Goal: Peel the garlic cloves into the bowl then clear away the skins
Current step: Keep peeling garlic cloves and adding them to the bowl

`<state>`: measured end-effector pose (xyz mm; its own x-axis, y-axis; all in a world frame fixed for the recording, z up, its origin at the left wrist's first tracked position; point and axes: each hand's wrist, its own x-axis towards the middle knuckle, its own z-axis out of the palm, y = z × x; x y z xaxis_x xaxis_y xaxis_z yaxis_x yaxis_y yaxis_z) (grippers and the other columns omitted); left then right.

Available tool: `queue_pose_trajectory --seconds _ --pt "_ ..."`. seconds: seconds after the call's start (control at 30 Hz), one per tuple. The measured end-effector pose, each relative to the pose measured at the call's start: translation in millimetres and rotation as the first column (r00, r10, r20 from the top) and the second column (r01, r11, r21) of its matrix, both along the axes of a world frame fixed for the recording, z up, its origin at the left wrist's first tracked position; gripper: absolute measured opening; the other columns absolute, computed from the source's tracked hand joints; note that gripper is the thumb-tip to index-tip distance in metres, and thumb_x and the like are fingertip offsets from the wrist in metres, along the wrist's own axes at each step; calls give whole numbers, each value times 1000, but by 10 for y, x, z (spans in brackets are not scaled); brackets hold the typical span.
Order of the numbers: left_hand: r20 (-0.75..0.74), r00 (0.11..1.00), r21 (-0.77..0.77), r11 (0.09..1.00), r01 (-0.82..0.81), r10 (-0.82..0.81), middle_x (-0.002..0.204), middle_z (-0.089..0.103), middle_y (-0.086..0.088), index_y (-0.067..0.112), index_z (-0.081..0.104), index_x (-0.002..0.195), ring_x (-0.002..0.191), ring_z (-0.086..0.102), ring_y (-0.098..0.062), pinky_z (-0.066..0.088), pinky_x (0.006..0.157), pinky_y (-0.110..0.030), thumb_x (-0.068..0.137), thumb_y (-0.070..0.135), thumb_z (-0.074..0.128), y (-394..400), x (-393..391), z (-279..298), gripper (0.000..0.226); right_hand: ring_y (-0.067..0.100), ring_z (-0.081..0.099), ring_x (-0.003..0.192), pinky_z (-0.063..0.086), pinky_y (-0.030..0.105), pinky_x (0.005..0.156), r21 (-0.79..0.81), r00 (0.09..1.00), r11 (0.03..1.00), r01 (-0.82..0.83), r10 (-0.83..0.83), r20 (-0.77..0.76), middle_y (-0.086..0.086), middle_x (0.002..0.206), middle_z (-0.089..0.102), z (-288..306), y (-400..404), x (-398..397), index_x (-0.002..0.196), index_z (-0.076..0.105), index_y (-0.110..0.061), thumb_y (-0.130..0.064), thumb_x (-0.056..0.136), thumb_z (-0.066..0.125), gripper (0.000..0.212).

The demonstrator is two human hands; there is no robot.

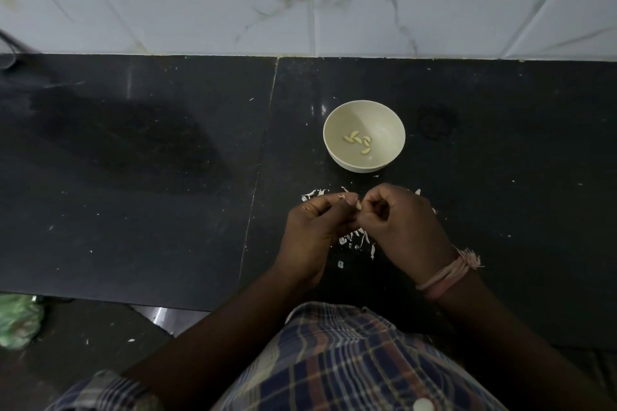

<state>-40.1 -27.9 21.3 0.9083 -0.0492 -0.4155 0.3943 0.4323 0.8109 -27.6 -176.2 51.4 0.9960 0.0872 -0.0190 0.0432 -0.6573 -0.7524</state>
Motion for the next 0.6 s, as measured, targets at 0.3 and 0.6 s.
queue_pose_trajectory --seconds 0.3,0.6 --pt "-71 997 -157 988 -1 -10 95 74 -12 2 73 103 83 71 -14 58 77 -23 98 4 59 -11 23 75 15 7 52 47 42 21 50 399 941 887 232 -101 -322 -8 54 62 15 19 -21 87 70 -11 -17 95 61 14" --pt "-108 994 -270 963 -24 -5 101 73 -14 0 68 113 87 71 -15 59 79 -23 100 4 55 -8 7 83 19 18 51 53 44 35 54 548 895 740 391 -166 -415 6 62 58 -27 21 -37 90 68 -6 -14 99 57 16"
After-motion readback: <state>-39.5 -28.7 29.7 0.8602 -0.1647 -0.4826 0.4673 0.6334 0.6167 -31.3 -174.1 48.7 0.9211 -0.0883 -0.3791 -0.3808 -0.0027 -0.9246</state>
